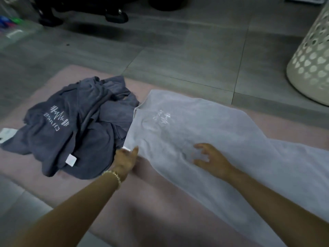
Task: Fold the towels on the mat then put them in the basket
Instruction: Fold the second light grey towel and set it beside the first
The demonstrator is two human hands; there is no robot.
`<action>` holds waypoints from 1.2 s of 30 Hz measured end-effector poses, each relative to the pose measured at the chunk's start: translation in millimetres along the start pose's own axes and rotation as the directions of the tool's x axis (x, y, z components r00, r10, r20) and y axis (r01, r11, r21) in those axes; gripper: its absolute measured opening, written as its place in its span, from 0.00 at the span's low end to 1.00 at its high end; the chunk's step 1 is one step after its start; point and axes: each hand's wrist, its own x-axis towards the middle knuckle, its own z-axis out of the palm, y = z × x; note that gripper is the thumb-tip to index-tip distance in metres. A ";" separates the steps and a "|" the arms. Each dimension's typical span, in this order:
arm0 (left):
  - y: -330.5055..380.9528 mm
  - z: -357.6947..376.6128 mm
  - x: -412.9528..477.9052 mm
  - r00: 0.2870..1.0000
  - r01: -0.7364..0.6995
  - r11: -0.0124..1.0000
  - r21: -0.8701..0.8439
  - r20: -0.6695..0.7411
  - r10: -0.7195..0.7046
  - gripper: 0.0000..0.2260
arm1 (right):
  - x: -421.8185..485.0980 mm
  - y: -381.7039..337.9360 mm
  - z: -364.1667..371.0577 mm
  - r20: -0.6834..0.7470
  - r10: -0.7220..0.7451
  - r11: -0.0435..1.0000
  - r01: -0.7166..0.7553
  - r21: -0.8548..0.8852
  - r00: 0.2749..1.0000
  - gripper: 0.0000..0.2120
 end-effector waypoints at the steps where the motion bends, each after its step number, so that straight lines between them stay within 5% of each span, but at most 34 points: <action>1: -9.8 0.1 -0.4 0.997 0.078 0.997 -0.009 0.000 -0.078 0.21 | -11.4 8.1 8.6 0.007 -0.026 0.999 0.027 -0.048 1.000 0.22; 4: -22.2 -7.6 2.7 0.980 0.176 0.950 -0.258 0.138 -0.144 0.31 | -34.7 23.0 27.1 -0.003 -0.037 0.996 0.036 -0.085 0.999 0.17; 6: -18.3 -12.6 7.9 0.958 0.206 0.897 -0.391 0.267 -0.104 0.23 | -46.1 24.4 36.8 0.019 0.013 0.997 -0.011 -0.079 1.000 0.18; 10: -6.3 -7.7 20.4 0.873 0.368 0.777 -0.511 0.477 -0.099 0.25 | -55.8 34.2 59.9 -0.055 0.043 0.987 -0.051 -0.153 0.998 0.39; 17: -6.6 -5.8 15.4 0.958 0.216 0.767 -0.605 0.282 -0.047 0.18 | -55.2 30.6 77.1 -0.170 0.030 0.950 -0.081 -0.302 0.985 0.08; 20: -1.6 -19.5 18.6 0.967 0.170 0.706 -0.687 0.256 0.016 0.18 | -56.3 17.0 67.4 -0.089 0.142 0.989 -0.145 -0.020 0.986 0.10; 23: 14.2 -37.5 14.0 0.977 0.108 0.656 -0.747 0.202 0.069 0.17 | -65.8 -1.3 52.4 0.075 0.240 0.882 -0.250 0.401 0.968 0.08; 27: 34.7 -51.4 4.7 0.959 0.083 0.680 -0.729 0.243 0.144 0.23 | -83.7 -4.8 51.2 0.198 0.276 0.751 -0.340 0.566 0.941 0.05; 32: 78.8 -15.2 -42.8 0.946 -0.110 0.781 -0.615 0.175 0.271 0.19 | -97.0 26.2 0.7 -0.036 0.380 0.762 -0.291 0.578 0.924 0.05; 36: 101.1 60.1 -93.0 0.877 -0.053 0.801 -0.596 0.355 0.322 0.17 | -134.0 68.5 -64.1 -0.242 0.416 0.823 -0.250 0.511 0.877 0.08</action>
